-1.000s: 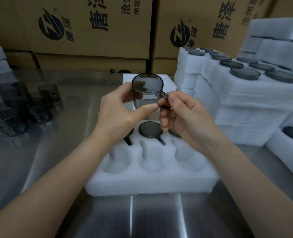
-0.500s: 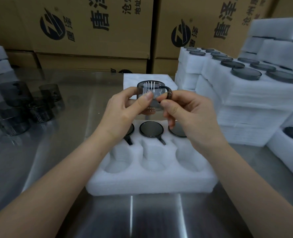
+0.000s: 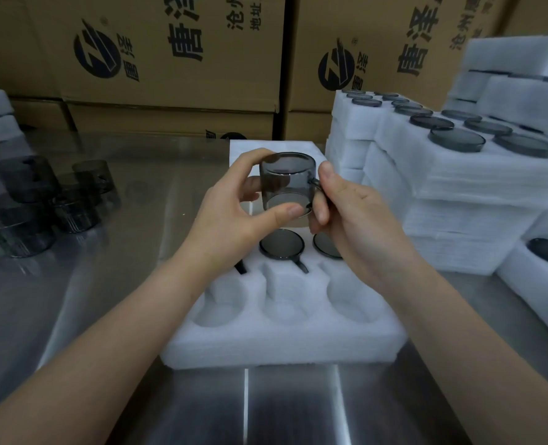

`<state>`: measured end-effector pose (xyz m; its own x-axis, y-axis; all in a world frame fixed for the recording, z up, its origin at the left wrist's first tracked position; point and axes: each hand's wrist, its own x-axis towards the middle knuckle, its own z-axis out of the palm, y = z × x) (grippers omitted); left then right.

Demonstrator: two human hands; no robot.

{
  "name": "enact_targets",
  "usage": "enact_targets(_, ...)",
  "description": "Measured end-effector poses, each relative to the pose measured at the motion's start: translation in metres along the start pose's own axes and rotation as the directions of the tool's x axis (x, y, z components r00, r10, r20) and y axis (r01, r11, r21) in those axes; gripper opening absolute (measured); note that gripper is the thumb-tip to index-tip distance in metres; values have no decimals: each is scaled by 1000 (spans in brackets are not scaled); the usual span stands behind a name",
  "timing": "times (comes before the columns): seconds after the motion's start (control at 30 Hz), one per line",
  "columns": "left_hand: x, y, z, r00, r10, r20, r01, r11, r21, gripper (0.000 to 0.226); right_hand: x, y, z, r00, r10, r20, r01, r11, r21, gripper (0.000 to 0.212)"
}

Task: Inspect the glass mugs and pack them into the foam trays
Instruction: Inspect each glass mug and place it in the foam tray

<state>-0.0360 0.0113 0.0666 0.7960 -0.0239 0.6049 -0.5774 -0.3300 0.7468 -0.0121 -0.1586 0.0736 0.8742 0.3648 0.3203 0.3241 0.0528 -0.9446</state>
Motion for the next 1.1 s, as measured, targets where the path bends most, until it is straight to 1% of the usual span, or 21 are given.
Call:
enact_targets(0.07,0,0,0,1000,27,2,-27,1000,9,53,-1,-1,1,1000,4,-12,-4,1000,13,56)
enact_targets(0.1,0,-1,0,1000,30,3,-30,1000,0,49,-1,-1,2,1000,1,-21,0,998,67,54)
enact_targets(0.17,0,-1,0,1000,18,10,-17,999,-39,44,-2,-2,2,998,-21,-59,31,983,180,39)
enact_targets(0.23,0,-2,0,1000,-10,20,11,996,-89,40,-1,-1,2,991,-55,-120,73,985,157,18)
enact_targets(0.27,0,-2,0,999,-16,32,19,995,-94,39,-1,0,3,991,-59,-124,74,990,123,25)
enact_targets(0.3,0,-2,0,998,-14,53,18,996,-86,38,-1,2,3,994,-47,-102,58,993,103,41)
enact_targets(0.33,0,-3,0,997,-8,81,14,997,-75,39,0,4,4,998,-29,-52,35,994,107,53)
enact_targets(0.37,1,-4,0,994,-5,109,12,998,-65,43,-1,4,5,1000,-13,6,13,991,134,59)
enact_targets(0.43,2,-6,0,990,-20,141,27,999,-47,58,-2,1,7,995,-7,97,-13,978,206,59)
enact_targets(0.47,2,-6,0,989,-30,142,37,998,-44,65,-2,0,8,993,-6,117,-22,972,235,56)
enact_targets(0.5,2,-6,0,991,-29,130,35,999,-42,70,-2,-1,9,993,-6,118,-24,967,253,51)
enact_targets(0.57,0,-4,0,997,25,72,-26,1000,2,68,-2,0,8,997,-3,83,-18,967,255,41)
enact_targets(0.63,-2,-2,0,992,122,32,-124,988,87,65,-2,2,8,1000,0,26,-7,971,238,39)
enact_targets(0.7,-3,-1,1,974,216,69,-225,956,188,65,-1,4,7,1000,-3,-14,7,974,226,46)
enact_targets(0.73,-3,0,3,966,240,98,-257,938,235,65,-1,5,8,1000,-11,-21,15,977,213,50)
enact_targets(0.77,-3,1,5,963,245,114,-268,925,271,64,-1,6,9,999,-18,-27,23,983,180,53)
enact_targets(0.83,-3,3,6,967,239,86,-254,916,309,60,-1,9,11,998,-53,-46,54,998,21,56)
enact_targets(0.9,-3,5,5,971,233,47,-236,919,316,56,-3,9,13,992,-116,-52,108,985,-134,47)
enact_targets(1.0,-4,8,3,977,212,35,-214,934,286,61,-5,6,15,982,-183,-38,172,964,-200,22)
enact_targets(1.1,-4,7,5,978,210,18,-206,940,273,64,-4,4,13,972,-227,-60,210,955,-211,18)
